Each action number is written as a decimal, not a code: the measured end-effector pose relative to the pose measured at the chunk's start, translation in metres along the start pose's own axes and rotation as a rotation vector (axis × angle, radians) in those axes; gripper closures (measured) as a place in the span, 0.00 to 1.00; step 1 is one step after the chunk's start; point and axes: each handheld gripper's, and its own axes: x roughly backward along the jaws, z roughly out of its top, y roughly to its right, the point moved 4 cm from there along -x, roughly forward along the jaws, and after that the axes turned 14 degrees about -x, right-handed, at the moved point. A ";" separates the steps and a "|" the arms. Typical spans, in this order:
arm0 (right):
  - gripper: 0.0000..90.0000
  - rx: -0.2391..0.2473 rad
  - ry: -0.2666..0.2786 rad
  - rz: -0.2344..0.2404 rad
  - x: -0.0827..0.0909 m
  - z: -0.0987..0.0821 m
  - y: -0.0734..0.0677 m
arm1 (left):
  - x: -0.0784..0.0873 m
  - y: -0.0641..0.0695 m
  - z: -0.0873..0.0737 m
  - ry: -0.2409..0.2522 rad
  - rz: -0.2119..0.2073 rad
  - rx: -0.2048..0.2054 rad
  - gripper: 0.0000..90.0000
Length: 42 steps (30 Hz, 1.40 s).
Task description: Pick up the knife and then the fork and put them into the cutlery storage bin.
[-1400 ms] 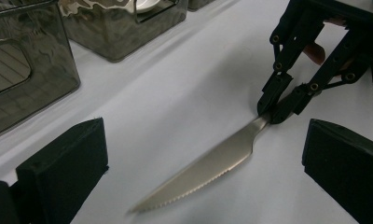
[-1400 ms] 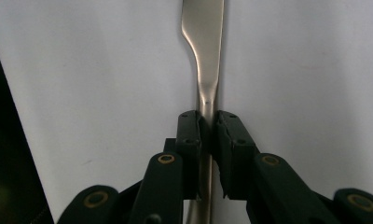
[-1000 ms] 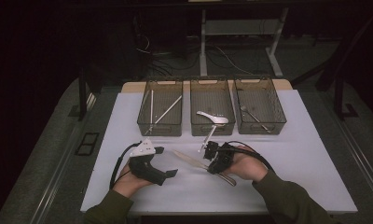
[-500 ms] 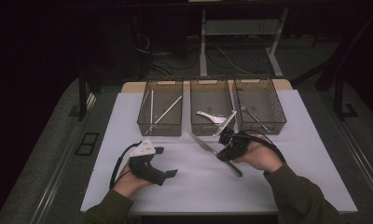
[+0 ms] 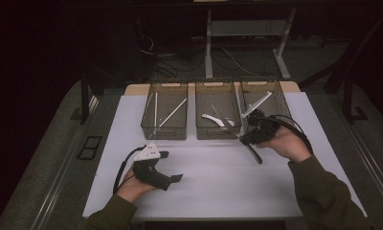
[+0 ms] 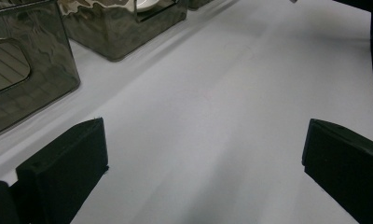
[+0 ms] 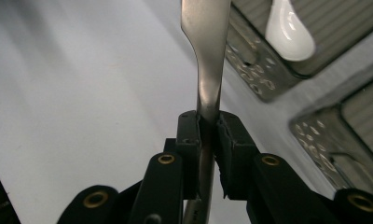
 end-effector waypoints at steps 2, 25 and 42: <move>0.88 -0.014 0.014 -0.005 0.003 0.001 0.006 | 0.000 -0.001 0.000 -0.003 0.000 -0.002 0.00; 0.88 -0.125 0.061 -0.056 0.037 0.027 0.059 | -0.001 -0.001 -0.001 -0.002 -0.005 0.008 0.00; 0.88 -0.226 0.091 -0.125 0.055 0.050 0.107 | 0.000 -0.001 -0.001 -0.003 -0.004 0.006 0.00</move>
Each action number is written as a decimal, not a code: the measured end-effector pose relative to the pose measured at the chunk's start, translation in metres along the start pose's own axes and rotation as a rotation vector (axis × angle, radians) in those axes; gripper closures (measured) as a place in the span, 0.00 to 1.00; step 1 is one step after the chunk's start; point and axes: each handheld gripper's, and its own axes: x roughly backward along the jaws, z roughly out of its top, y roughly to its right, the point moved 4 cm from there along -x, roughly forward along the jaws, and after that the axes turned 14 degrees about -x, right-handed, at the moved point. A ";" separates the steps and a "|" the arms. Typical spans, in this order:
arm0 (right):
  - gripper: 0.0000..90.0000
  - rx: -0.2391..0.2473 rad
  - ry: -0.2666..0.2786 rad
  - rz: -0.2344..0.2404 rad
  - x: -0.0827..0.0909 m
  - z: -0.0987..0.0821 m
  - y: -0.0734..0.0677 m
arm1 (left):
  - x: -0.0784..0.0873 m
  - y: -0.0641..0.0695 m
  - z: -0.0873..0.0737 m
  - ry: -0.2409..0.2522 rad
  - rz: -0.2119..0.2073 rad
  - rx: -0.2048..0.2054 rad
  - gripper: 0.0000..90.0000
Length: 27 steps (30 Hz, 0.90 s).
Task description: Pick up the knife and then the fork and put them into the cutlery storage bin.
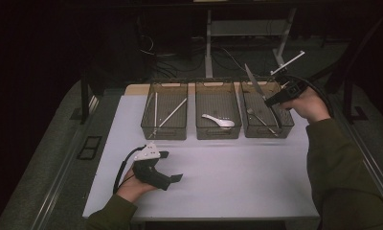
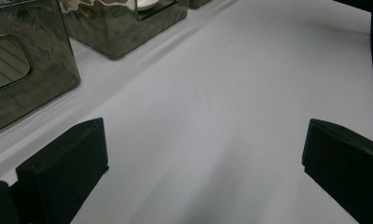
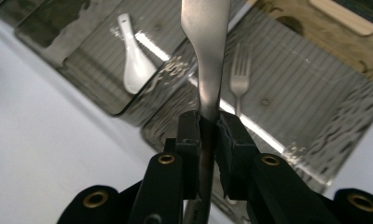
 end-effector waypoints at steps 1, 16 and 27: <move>0.88 -0.005 0.003 -0.003 0.000 0.002 0.003 | 0.000 0.000 0.000 0.000 -0.001 0.001 0.00; 0.88 -0.080 0.019 -0.065 -0.019 0.032 0.031 | 0.000 0.000 0.000 0.004 -0.003 0.004 0.00; 0.88 -0.106 -0.027 -0.092 -0.046 0.031 0.042 | 0.001 0.001 0.000 0.004 -0.003 0.004 0.00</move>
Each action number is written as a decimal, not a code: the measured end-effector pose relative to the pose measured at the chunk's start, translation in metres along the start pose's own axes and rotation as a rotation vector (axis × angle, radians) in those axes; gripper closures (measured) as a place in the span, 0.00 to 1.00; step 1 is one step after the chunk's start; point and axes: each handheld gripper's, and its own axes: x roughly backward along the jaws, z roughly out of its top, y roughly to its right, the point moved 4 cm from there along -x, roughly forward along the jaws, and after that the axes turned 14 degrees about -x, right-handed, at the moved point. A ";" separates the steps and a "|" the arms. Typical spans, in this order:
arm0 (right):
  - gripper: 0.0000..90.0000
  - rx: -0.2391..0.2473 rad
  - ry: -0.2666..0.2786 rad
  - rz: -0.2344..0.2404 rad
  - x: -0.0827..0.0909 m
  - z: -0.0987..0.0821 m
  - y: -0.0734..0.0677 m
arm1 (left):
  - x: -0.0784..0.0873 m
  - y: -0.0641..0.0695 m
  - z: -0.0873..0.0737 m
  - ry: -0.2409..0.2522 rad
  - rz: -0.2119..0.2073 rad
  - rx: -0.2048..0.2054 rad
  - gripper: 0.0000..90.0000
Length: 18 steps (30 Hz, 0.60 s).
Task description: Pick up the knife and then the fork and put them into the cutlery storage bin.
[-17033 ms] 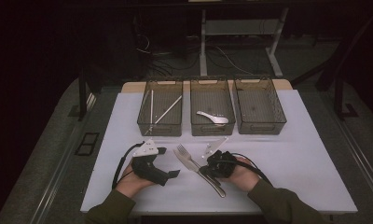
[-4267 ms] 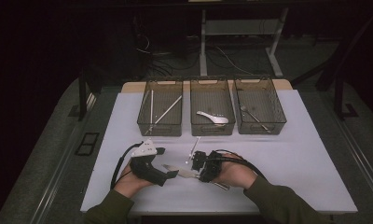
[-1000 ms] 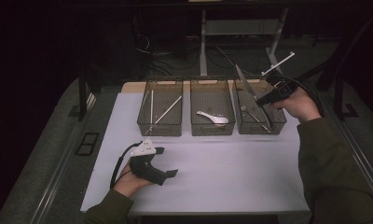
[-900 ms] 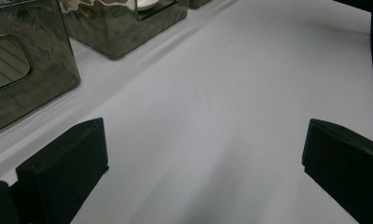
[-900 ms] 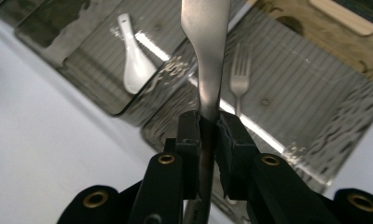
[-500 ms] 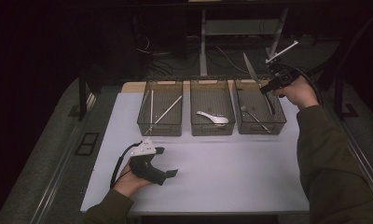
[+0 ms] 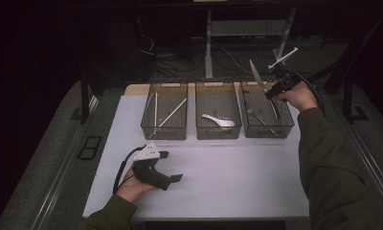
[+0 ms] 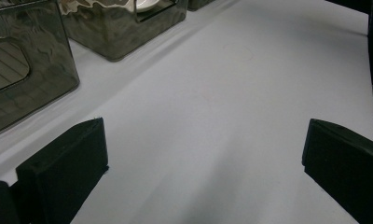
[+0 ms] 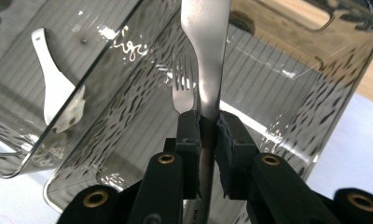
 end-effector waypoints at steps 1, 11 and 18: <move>0.88 -0.004 -0.001 0.007 -0.002 -0.001 0.001 | 0.000 0.000 0.000 0.003 0.001 0.002 0.00; 0.88 -0.043 -0.064 -0.002 -0.032 -0.014 0.015 | -0.001 0.000 0.000 0.000 0.000 -0.004 0.00; 0.88 -0.063 -0.107 -0.019 -0.050 -0.021 0.021 | -0.001 0.001 0.000 -0.001 -0.002 -0.004 0.00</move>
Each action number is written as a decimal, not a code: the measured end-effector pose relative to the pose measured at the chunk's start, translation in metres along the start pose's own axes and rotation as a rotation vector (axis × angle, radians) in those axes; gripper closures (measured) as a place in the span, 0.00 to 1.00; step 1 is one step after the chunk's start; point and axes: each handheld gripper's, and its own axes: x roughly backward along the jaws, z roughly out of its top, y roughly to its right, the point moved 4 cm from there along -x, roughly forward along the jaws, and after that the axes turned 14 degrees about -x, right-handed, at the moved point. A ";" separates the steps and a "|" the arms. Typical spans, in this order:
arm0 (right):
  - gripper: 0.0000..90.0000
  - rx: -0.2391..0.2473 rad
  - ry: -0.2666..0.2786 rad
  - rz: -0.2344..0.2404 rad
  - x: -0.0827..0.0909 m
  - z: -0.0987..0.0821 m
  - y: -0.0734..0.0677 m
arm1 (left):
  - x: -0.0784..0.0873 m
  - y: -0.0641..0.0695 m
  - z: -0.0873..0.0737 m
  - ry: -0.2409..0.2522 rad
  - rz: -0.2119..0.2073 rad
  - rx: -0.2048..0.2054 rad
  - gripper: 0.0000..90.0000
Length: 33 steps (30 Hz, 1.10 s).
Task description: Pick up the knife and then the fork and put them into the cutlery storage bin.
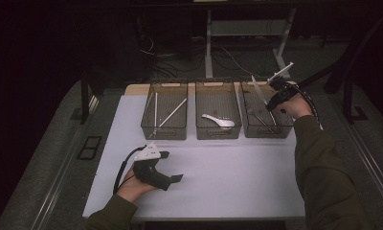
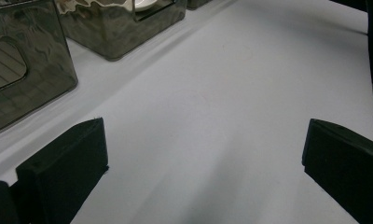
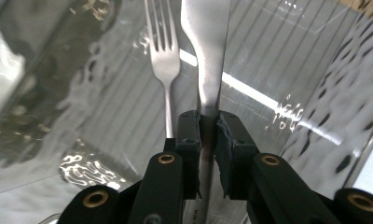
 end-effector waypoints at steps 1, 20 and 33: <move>0.88 0.001 -0.009 0.002 -0.003 -0.001 0.000 | 0.000 0.000 0.000 0.000 0.001 0.002 0.00; 0.59 -0.039 0.126 0.077 -0.002 -0.005 0.006 | 0.000 -0.001 -0.001 -0.009 0.002 0.000 0.00; 0.39 -0.006 0.303 0.202 0.020 -0.013 -0.001 | 0.002 -0.003 -0.002 -0.013 0.010 0.001 0.00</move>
